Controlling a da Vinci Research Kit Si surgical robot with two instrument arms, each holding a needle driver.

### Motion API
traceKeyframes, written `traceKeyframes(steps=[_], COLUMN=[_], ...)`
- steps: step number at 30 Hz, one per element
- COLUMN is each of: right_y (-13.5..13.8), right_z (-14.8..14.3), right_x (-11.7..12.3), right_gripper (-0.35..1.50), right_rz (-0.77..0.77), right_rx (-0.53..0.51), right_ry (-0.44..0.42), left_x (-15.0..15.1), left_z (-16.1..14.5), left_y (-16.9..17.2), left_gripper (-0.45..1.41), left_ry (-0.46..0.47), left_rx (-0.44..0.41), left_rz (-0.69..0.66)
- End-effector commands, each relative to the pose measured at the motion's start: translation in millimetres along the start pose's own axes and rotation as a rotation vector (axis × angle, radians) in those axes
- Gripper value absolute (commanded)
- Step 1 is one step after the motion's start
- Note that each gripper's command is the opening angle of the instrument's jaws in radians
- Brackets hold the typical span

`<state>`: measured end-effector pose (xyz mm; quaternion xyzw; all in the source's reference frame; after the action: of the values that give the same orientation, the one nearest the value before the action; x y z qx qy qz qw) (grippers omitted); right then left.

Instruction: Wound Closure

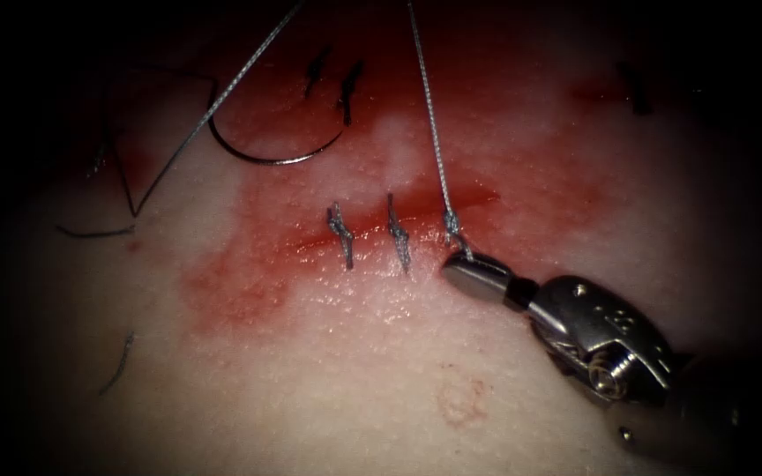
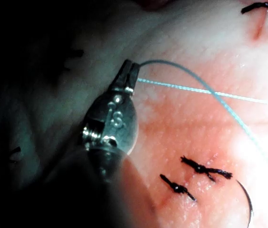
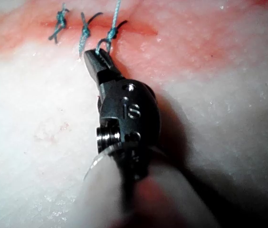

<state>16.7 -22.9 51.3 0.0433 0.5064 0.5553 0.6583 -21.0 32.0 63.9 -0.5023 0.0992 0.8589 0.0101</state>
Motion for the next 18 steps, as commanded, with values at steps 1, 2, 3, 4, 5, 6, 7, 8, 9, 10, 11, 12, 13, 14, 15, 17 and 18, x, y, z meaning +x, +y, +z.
traceKeyframes(steps=[1, 2, 3, 4, 5, 6, 7, 8, 9, 10, 11, 12, 13, 14, 15, 17, 18], right_y=[-0.1, -0.2, -0.2, -0.3, -0.4, -0.5, -0.6, -0.7, -0.8, -0.9, -1.0, -1.2, -1.3, -1.4, -1.5, -1.6, -1.6], right_z=[0.2, 0.1, -0.1, -0.2, -0.3, -0.4, -0.5, -0.7, -0.8, -0.9, -1.1, -1.3, -1.4, -1.6, -1.6, -1.5, -1.4], right_x=[-0.9, -1.2, -1.4, -1.6, -1.9, -2.1, -2.3, -2.4, -2.6, -2.8, -3.0, -3.3, -3.5, -3.8, -4.0, -4.2, -4.4], right_gripper=[-0.35, -0.35, -0.35, -0.35, -0.35, -0.35, -0.35, -0.35, -0.35, -0.35, -0.35, -0.35, -0.35, -0.35, -0.35, -0.35, -0.35], right_rz=[0.000, -0.002, 0.002, 0.018, 0.040, 0.044, 0.043, 0.042, 0.040, 0.038, 0.035, 0.026, 0.000, -0.028, -0.042, -0.058, -0.067], right_rx=[0.003, 0.004, 0.002, 0.008, 0.015, 0.017, 0.021, 0.023, 0.034, 0.054, 0.075, 0.094, 0.110, 0.129, 0.142, 0.164, 0.170], right_ry=[-0.008, -0.013, -0.017, -0.021, -0.021, -0.021, -0.024, -0.027, -0.030, -0.035, -0.044, -0.051, -0.057, -0.062, -0.063, -0.073, -0.076], left_x=[-0.3, -0.3, -0.3, -0.3, -0.3, -0.4, -0.4, -0.5, -0.6, -0.7, -0.8, -1.0, -1.1, -1.1, -1.1, -1.2, -1.3], left_z=[1.0, 1.3, 1.6, 1.8, 2.1, 2.3, 2.4, 2.5, 2.6, 2.6, 2.6, 2.6, 2.6, 2.7, 2.8, 2.9, 2.9], left_y=[-0.4, -0.5, -0.6, -0.6, -0.8, -1.0, -1.2, -1.4, -1.7, -2.0, -2.2, -2.6, -2.5, -2.5, -2.5, -2.3, -2.3], left_gripper=[-0.45, -0.45, -0.45, -0.45, -0.45, -0.45, -0.45, -0.45, -0.45, -0.45, -0.45, -0.45, -0.45, -0.45, -0.45, -0.45, -0.45], left_ry=[-0.006, -0.007, -0.013, -0.018, -0.022, -0.024, -0.038, -0.052, -0.071, -0.080, -0.088, -0.099, -0.110, -0.117, -0.127, -0.153, -0.158], left_rx=[0.006, 0.008, 0.013, 0.017, 0.019, 0.020, 0.028, 0.035, 0.047, 0.052, 0.056, 0.061, 0.066, 0.070, 0.074, 0.086, 0.088], left_rz=[0.010, 0.015, 0.026, 0.037, 0.048, 0.064, 0.075, 0.085, 0.094, 0.093, 0.091, 0.088, 0.095, 0.101, 0.108, 0.125, 0.130])
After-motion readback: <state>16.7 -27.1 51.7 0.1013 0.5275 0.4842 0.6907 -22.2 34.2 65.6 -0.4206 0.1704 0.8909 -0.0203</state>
